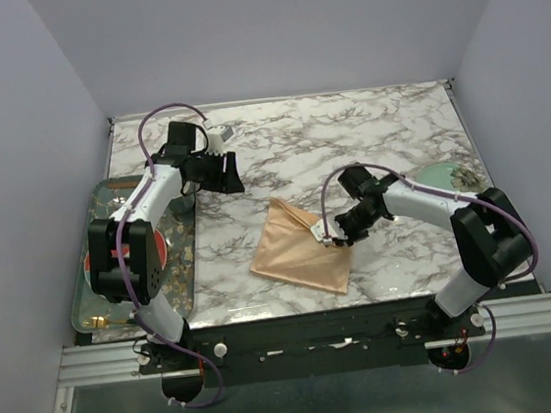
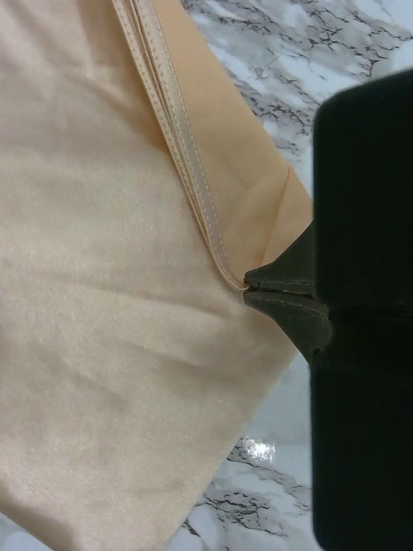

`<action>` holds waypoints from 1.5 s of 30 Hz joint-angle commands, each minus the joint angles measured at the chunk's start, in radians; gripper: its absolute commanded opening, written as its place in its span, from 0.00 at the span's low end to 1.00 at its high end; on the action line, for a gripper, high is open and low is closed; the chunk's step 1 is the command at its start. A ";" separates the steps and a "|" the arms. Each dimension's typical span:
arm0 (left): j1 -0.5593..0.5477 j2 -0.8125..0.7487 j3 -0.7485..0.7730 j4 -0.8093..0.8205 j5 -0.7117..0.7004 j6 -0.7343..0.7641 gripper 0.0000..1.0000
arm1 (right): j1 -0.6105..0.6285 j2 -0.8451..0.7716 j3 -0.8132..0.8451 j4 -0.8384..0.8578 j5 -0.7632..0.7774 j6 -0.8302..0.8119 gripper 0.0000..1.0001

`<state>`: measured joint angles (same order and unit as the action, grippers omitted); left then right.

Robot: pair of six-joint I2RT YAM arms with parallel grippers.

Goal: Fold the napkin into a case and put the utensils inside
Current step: Pick up the lower triangle-folded napkin from the center of the board, then fold the lower triangle-folded napkin at the center of the board.

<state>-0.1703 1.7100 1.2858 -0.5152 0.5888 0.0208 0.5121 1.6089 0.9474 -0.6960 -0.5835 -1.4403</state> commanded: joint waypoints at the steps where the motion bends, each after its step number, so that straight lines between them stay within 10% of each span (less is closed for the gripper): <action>1: -0.017 0.019 0.073 -0.092 -0.003 0.108 0.61 | 0.019 -0.062 -0.082 0.072 0.048 -0.229 0.01; 17: -0.233 0.175 0.274 -0.212 -0.057 0.379 0.63 | 0.022 -0.172 -0.183 0.013 0.063 -0.500 0.01; 31: -0.264 0.172 0.201 -0.341 0.052 1.145 0.60 | 0.020 -0.168 -0.187 0.007 0.068 -0.491 0.01; 45: -0.310 0.258 0.216 -0.348 0.033 1.269 0.50 | 0.020 -0.190 -0.203 0.033 0.063 -0.465 0.01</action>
<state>-0.4625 1.9480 1.4906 -0.8459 0.6132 1.2320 0.5247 1.4395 0.7559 -0.6579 -0.5209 -1.9141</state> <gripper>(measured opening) 0.520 0.014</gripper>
